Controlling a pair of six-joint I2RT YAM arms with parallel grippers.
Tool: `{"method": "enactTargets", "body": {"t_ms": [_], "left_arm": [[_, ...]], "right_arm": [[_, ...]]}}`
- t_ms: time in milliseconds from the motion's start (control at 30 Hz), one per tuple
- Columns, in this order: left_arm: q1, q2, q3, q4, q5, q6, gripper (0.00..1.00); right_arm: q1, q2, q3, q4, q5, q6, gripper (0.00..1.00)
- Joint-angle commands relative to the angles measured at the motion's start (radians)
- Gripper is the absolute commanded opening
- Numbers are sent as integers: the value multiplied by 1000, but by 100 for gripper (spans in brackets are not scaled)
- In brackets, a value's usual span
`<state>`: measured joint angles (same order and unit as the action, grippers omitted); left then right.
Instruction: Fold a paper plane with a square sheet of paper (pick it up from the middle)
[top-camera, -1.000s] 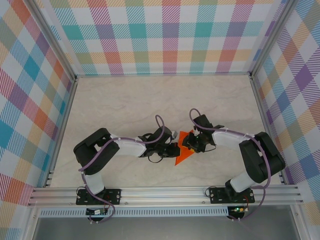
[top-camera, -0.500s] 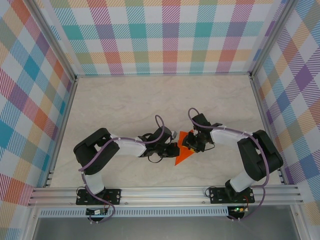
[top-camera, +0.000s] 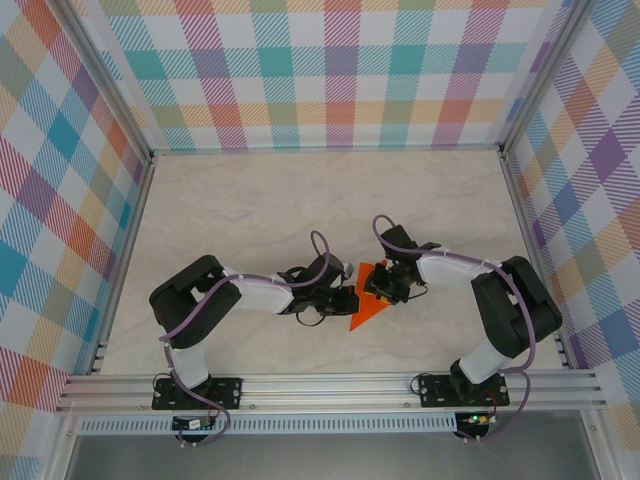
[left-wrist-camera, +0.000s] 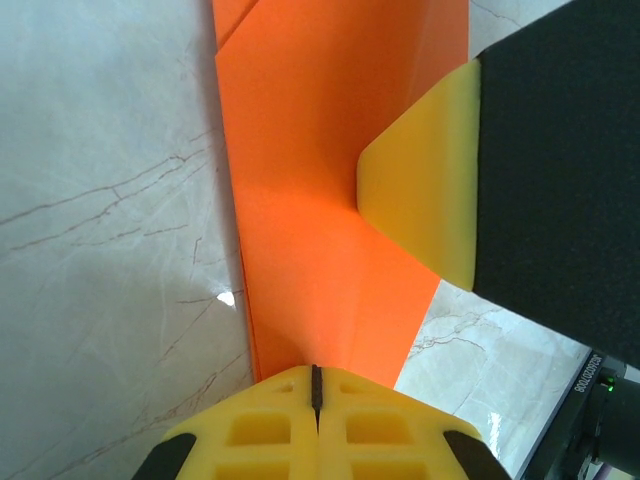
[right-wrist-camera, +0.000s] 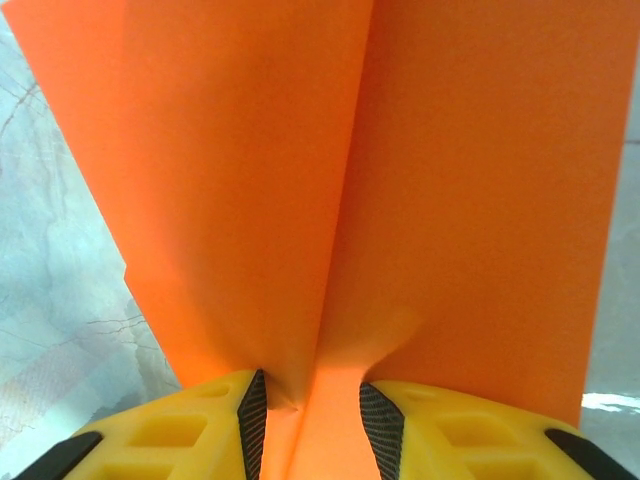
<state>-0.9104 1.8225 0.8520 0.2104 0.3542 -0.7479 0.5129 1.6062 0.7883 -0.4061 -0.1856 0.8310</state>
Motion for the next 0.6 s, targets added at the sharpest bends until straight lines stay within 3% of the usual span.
{"method": "enactTargets", "body": {"t_ms": [0,567], "left_arm": [[17,9,21,-37,-17,7,2],[16,2,11,-55,-34,13,2]], "right_arm": [[9,119,-62,-63,153,10,37],[27,185,-26,-75,155,2,38]]}}
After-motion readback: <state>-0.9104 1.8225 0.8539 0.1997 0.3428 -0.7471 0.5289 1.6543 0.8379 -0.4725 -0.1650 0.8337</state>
